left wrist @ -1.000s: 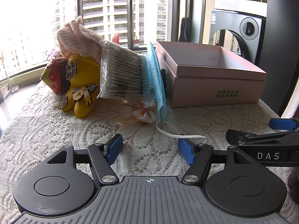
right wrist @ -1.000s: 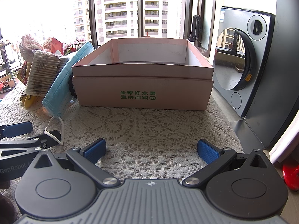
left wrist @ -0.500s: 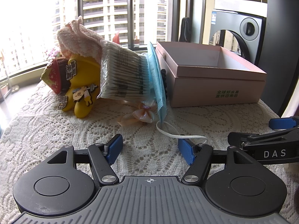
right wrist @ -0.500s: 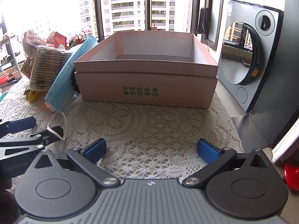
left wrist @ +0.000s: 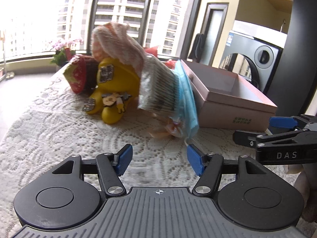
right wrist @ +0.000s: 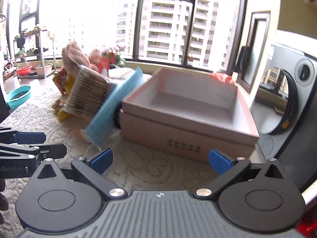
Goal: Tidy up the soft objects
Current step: 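Grasp the cotton swab bag with the left tool while the right tool grasps the red envelope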
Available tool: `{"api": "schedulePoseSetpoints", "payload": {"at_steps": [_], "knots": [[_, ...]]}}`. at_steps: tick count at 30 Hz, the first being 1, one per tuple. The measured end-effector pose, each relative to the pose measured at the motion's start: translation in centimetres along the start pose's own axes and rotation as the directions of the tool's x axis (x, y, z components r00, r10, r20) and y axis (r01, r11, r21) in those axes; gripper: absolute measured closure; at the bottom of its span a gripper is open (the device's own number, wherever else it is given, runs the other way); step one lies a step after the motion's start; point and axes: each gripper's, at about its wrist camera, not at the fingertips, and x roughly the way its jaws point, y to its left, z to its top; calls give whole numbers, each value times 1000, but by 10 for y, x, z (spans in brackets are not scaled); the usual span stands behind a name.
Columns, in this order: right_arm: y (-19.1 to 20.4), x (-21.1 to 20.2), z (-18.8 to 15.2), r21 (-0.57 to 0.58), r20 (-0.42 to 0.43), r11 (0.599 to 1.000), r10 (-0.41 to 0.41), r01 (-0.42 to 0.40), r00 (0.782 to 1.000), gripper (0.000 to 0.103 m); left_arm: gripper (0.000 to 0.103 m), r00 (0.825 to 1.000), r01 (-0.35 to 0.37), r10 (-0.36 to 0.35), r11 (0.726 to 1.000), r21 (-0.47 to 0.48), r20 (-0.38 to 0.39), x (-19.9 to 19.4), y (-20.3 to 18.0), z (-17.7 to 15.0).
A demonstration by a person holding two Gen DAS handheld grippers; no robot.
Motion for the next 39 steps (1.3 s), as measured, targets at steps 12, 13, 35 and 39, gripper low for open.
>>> {"api": "schedulePoseSetpoints", "payload": {"at_steps": [12, 13, 35, 39], "knots": [[-16, 15, 55, 65, 31, 995, 80, -82, 996, 23, 38, 981, 127, -125, 992, -2, 147, 0, 55, 81], [-19, 15, 50, 66, 16, 994, 83, -84, 996, 26, 38, 984, 123, -123, 992, 5, 132, 10, 52, 87], [34, 129, 142, 83, -105, 975, 216, -208, 971, 71, 78, 978, 133, -140, 990, 55, 155, -1, 33, 57], [37, 128, 140, 114, -129, 964, 253, -239, 959, 99, 78, 976, 134, -138, 990, 39, 166, -28, 47, 46]]}}
